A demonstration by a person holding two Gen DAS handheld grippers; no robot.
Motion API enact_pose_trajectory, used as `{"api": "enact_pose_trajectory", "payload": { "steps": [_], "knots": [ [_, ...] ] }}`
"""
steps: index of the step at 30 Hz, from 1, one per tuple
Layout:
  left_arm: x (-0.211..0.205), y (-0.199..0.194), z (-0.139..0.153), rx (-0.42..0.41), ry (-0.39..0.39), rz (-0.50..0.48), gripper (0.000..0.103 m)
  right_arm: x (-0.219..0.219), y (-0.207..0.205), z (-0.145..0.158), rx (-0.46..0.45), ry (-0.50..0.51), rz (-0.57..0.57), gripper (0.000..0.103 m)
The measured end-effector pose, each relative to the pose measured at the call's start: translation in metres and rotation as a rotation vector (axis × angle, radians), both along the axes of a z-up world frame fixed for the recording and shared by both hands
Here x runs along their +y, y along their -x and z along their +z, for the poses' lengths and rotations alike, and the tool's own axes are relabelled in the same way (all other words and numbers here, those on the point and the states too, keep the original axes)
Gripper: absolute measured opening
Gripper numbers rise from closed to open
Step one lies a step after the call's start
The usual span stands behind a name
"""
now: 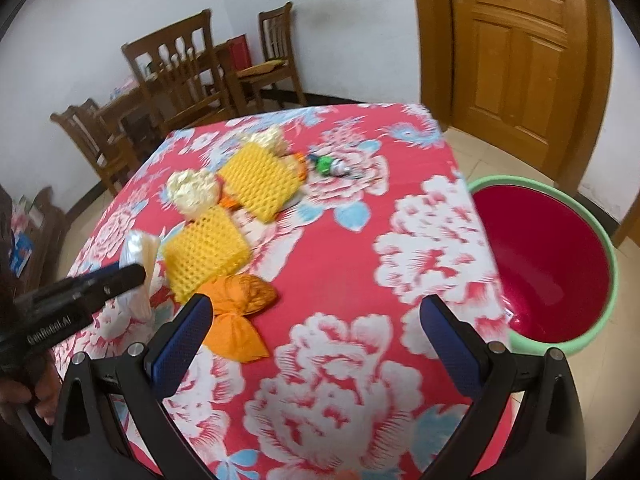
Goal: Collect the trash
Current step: 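Grasp the clear plastic bag with the left tool while the right tool grasps the orange wrapper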
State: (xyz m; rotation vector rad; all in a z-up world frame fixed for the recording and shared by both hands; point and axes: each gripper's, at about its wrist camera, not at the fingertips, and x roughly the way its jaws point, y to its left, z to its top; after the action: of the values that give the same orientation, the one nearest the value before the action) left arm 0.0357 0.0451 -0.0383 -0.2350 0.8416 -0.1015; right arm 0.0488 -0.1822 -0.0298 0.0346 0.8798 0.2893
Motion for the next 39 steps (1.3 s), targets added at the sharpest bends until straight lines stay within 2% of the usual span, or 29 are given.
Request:
{"api": "enact_pose_trajectory", "payload": {
  "steps": [5, 8, 14, 16, 18, 21, 25, 26, 27, 34, 39],
  "knots": [
    [0.015, -0.001, -0.002, 0.005, 0.009, 0.04, 0.031, 0.025, -0.005, -0.01, 0.025, 0.026, 0.057, 0.102],
    [0.023, -0.002, -0.005, 0.014, 0.015, 0.061, 0.031, 0.037, -0.009, -0.017, 0.046, 0.039, 0.085, 0.094],
    [0.03, -0.003, -0.011, 0.027, 0.021, 0.079, 0.031, 0.054, -0.016, -0.029, 0.073, 0.063, 0.124, 0.089],
    [0.031, -0.003, -0.012, 0.029, 0.022, 0.08, 0.031, 0.058, -0.017, -0.031, 0.079, 0.066, 0.143, 0.081],
    [0.03, -0.003, -0.012, 0.029, 0.022, 0.08, 0.031, 0.062, -0.019, -0.033, 0.09, 0.062, 0.161, 0.063],
    [0.03, -0.004, -0.013, 0.032, 0.021, 0.076, 0.031, 0.065, -0.018, -0.035, 0.094, 0.052, 0.185, 0.048],
    [0.026, -0.004, -0.013, 0.032, 0.017, 0.067, 0.031, 0.066, -0.015, -0.032, 0.085, 0.042, 0.204, 0.037],
    [0.025, -0.005, -0.012, 0.031, 0.016, 0.064, 0.031, 0.066, -0.013, -0.031, 0.081, 0.039, 0.208, 0.021],
    [0.024, -0.005, -0.011, 0.03, 0.015, 0.062, 0.031, 0.065, -0.013, -0.03, 0.079, 0.04, 0.205, 0.014],
    [0.011, -0.01, -0.004, 0.021, 0.008, 0.03, 0.031, 0.049, -0.009, -0.019, 0.053, 0.001, 0.189, 0.014],
    [-0.004, -0.018, 0.006, 0.007, 0.003, -0.007, 0.031, 0.024, -0.01, -0.002, 0.014, -0.027, 0.132, 0.014]
  ]
}}
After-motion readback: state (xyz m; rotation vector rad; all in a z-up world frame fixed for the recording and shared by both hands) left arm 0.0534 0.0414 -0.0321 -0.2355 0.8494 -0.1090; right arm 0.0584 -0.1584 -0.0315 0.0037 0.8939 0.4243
